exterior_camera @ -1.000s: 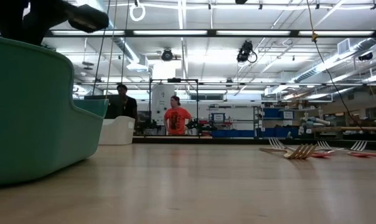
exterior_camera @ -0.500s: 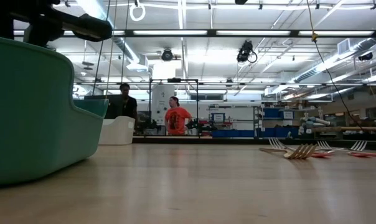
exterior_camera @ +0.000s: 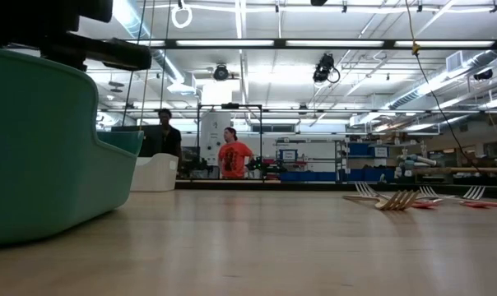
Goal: Sort silverware by color (type)
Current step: Put the blue fork into the green bin, then put the orange fork into the white bin
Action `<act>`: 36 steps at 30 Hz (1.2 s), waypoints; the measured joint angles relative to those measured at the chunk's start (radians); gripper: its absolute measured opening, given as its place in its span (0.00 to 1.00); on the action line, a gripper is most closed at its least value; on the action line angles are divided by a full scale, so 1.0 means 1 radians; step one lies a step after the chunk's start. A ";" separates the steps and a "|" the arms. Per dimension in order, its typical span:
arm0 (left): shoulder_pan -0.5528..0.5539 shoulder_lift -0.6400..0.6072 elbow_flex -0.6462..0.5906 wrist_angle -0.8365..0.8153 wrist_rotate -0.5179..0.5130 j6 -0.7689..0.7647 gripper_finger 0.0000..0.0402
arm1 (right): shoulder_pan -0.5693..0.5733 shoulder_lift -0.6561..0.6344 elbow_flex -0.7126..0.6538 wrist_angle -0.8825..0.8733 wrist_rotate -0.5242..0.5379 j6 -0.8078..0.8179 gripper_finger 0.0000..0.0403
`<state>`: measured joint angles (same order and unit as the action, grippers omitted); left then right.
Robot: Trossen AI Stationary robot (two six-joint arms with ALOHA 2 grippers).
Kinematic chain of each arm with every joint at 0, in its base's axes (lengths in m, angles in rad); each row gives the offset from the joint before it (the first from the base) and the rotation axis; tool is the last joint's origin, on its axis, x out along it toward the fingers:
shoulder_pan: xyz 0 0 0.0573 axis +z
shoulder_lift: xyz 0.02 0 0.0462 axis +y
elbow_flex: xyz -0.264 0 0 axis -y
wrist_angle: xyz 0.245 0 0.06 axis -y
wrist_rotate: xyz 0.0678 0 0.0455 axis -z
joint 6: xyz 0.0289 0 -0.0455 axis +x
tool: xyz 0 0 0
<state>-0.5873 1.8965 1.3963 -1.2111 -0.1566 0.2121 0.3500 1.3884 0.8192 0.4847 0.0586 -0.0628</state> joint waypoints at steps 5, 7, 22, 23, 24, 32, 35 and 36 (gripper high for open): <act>0.000 -0.005 0.000 0.006 0.002 -0.022 0.20 | 0.000 0.000 0.000 0.000 0.000 0.001 0.40; 0.000 -0.008 0.000 0.005 0.000 -0.040 0.25 | 0.000 0.000 0.000 -0.003 0.003 0.010 0.40; 0.022 -0.015 0.164 0.028 -0.208 -0.130 0.31 | 0.000 -0.001 0.000 -0.332 0.166 0.115 0.40; 0.026 -0.015 0.170 0.040 -0.210 -0.130 0.31 | 0.000 -0.001 0.000 -0.346 0.166 0.116 0.40; 0.030 -0.015 0.174 0.048 -0.210 -0.130 0.31 | 0.000 -0.001 0.000 -0.359 0.166 0.116 0.40; 0.053 -0.015 0.194 0.153 -0.209 -0.271 0.31 | -0.012 -0.001 0.000 -0.530 0.208 0.120 0.40; 0.060 -0.015 0.194 0.191 -0.210 -0.352 0.31 | -0.024 -0.001 0.000 -0.614 0.212 0.149 0.40; 0.063 -0.015 0.194 0.205 -0.210 -0.363 0.31 | -0.027 -0.001 0.000 -0.638 0.212 0.160 0.40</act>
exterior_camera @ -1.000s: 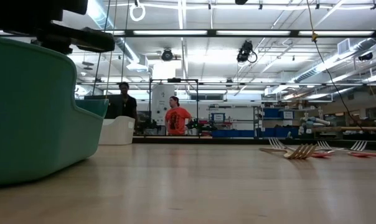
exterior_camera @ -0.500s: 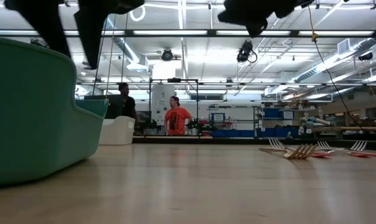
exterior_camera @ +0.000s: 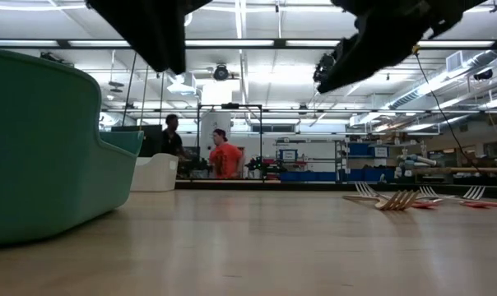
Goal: Sort silverware by color (type)
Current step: Put the orange fork into the white bin
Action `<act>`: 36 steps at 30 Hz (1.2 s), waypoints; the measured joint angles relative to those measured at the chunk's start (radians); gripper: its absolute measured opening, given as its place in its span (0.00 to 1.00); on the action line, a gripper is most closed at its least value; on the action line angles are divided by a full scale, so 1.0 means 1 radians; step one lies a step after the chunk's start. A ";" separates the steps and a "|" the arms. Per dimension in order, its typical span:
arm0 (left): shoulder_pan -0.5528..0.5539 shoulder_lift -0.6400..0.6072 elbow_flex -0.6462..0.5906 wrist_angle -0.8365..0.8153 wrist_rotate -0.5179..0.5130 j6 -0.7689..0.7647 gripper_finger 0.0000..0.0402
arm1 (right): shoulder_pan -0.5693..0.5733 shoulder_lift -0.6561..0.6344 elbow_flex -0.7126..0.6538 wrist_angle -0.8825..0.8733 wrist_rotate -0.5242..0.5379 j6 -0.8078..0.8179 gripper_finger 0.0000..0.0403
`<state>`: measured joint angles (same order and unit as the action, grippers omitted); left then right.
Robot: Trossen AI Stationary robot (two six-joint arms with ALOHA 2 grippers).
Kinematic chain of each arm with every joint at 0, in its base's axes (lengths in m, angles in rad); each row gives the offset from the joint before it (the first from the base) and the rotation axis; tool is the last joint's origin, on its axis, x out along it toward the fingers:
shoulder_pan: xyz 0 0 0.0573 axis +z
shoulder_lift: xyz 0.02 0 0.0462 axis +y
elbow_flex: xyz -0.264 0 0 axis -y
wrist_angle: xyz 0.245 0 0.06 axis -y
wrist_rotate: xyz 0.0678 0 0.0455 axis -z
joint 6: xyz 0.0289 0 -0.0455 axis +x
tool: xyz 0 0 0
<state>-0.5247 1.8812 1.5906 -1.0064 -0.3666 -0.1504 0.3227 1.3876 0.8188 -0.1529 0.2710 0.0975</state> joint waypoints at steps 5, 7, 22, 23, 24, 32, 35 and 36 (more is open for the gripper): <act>-0.010 0.000 0.000 0.026 -0.032 0.062 0.31 | -0.013 0.000 0.000 -0.111 -0.005 0.056 0.40; -0.018 0.000 0.000 0.049 -0.055 0.110 0.31 | -0.021 0.000 0.000 -0.169 -0.016 0.085 0.40; 0.024 -0.026 -0.116 0.207 -0.069 0.214 0.31 | -0.063 0.000 0.000 -0.491 -0.037 0.214 0.40; 0.024 -0.027 -0.125 0.223 -0.069 0.214 0.31 | -0.065 0.000 0.000 -0.513 -0.037 0.220 0.40; 0.024 -0.033 -0.137 0.223 -0.069 0.215 0.31 | -0.068 0.000 0.000 -0.535 -0.038 0.228 0.40; 0.024 -0.066 -0.233 0.357 -0.070 0.215 0.31 | -0.115 0.000 0.000 -0.695 -0.054 0.390 0.40; 0.031 -0.077 -0.270 0.424 -0.074 0.215 0.31 | -0.147 0.000 0.000 -0.757 -0.052 0.485 0.40; 0.032 -0.082 -0.286 0.438 -0.074 0.214 0.31 | -0.160 0.000 0.000 -0.774 -0.055 0.509 0.40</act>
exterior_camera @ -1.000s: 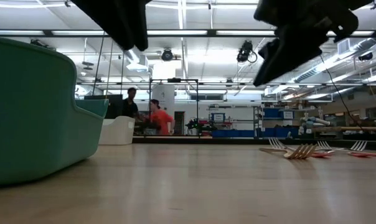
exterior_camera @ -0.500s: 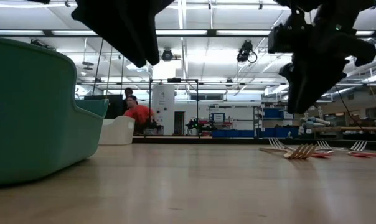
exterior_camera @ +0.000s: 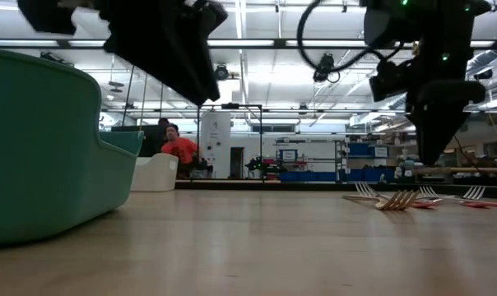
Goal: Sort silverware by color (type)
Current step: Put the orange fork into the white bin
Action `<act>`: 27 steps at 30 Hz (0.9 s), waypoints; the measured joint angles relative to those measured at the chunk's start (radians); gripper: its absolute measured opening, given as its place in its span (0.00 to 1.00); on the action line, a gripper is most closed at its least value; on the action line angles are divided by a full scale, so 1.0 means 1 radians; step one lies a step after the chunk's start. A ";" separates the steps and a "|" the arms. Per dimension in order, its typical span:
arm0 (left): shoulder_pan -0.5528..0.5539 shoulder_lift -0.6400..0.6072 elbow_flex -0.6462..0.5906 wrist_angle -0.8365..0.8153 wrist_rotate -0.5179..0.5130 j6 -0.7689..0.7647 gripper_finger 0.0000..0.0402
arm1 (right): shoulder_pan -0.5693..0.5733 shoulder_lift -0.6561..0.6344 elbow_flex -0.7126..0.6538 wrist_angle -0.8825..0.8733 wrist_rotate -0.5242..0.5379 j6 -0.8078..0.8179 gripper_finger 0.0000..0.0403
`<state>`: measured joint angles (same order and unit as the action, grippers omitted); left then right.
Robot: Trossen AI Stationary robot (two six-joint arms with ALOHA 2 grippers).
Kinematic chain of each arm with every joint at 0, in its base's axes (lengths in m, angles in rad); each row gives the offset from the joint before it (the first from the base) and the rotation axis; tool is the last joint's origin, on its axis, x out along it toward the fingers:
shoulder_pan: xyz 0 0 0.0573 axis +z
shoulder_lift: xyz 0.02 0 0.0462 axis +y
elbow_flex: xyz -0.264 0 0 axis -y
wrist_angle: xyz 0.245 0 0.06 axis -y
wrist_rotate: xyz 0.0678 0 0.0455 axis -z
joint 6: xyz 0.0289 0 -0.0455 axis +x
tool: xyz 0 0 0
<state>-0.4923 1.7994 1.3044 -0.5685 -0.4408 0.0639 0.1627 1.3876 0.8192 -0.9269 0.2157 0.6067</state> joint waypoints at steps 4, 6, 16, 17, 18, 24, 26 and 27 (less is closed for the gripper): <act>0.007 -0.001 -0.053 0.056 0.000 0.001 0.31 | -0.028 0.000 -0.016 -0.017 -0.029 -0.052 0.40; 0.008 -0.002 -0.072 0.069 0.000 0.001 0.31 | -0.030 0.002 -0.037 -0.017 -0.034 -0.101 0.40; 0.008 -0.002 -0.120 0.139 0.000 0.027 0.31 | -0.047 0.001 -0.102 -0.013 -0.041 -0.329 0.36; 0.008 -0.002 -0.120 0.150 0.000 0.041 0.31 | -0.053 0.001 -0.103 -0.013 -0.054 -0.337 0.36; 0.008 -0.002 -0.121 0.154 0.000 0.055 0.31 | -0.061 0.001 -0.103 -0.009 -0.070 -0.347 0.35; 0.024 -0.008 -0.121 0.231 0.103 0.122 0.28 | -0.094 0.001 -0.103 -0.014 -0.103 -0.329 0.32; 0.025 -0.008 -0.121 0.242 0.118 0.139 0.26 | -0.098 0.001 -0.103 -0.017 -0.105 -0.309 0.32; 0.026 -0.008 -0.121 0.252 0.123 0.153 0.26 | -0.098 0.001 -0.103 -0.018 -0.105 -0.300 0.32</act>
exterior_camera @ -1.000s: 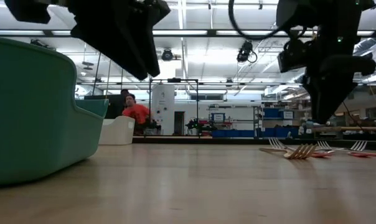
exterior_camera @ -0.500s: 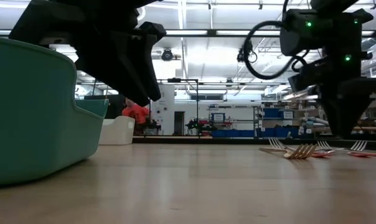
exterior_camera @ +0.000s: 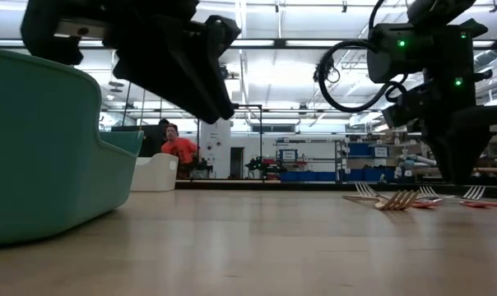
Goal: Sort silverware by color (type)
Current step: Put the orange fork into the white bin
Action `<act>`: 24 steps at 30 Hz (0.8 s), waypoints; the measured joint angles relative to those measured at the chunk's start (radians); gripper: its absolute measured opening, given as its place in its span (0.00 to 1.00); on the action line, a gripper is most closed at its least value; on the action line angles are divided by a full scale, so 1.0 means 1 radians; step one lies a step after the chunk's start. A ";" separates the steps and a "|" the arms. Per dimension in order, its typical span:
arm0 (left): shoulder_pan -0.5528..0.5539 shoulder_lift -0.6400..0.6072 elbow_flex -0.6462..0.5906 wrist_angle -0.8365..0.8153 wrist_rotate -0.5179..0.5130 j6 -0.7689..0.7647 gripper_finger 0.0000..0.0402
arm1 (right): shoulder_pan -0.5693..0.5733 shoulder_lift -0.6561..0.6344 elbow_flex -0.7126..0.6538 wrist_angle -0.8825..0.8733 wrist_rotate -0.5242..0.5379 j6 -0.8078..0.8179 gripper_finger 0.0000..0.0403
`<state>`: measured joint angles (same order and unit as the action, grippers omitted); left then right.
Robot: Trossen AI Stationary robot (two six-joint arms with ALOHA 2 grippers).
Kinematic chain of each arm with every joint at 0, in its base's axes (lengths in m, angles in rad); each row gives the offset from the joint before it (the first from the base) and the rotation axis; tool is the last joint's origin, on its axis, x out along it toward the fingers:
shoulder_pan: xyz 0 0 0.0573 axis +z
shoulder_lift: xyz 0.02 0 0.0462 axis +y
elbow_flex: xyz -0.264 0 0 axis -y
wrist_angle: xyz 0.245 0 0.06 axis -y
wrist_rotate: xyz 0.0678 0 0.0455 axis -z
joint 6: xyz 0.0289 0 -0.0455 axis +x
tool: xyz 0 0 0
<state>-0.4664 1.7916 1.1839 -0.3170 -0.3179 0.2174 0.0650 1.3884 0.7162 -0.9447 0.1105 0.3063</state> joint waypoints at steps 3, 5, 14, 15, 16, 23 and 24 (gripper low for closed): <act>0.000 0.000 -0.019 0.061 0.027 0.011 0.24 | 0.000 0.000 0.000 0.003 0.000 0.017 0.32; 0.003 0.000 -0.067 0.148 0.052 0.013 0.22 | 0.000 0.000 0.000 0.002 0.000 0.034 0.32; 0.003 -0.021 -0.154 0.245 0.051 -0.021 0.18 | 0.015 0.000 0.002 0.085 -0.058 0.108 0.32; 0.003 -0.028 -0.153 0.248 0.050 -0.021 0.17 | 0.024 0.000 0.001 0.095 -0.056 0.112 0.32; 0.002 -0.035 -0.153 0.241 0.050 -0.022 0.17 | 0.035 0.000 0.001 0.108 -0.050 0.117 0.32; 0.005 -0.068 -0.153 0.246 0.045 -0.075 0.17 | 0.103 0.000 0.002 0.189 0.036 0.136 0.32; 0.005 -0.068 -0.153 0.244 0.044 -0.082 0.17 | 0.111 0.000 0.002 0.191 0.056 0.136 0.32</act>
<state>-0.4618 1.7241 1.0309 -0.0734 -0.2741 0.1355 0.1764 1.3884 0.7177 -0.7535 0.1663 0.4423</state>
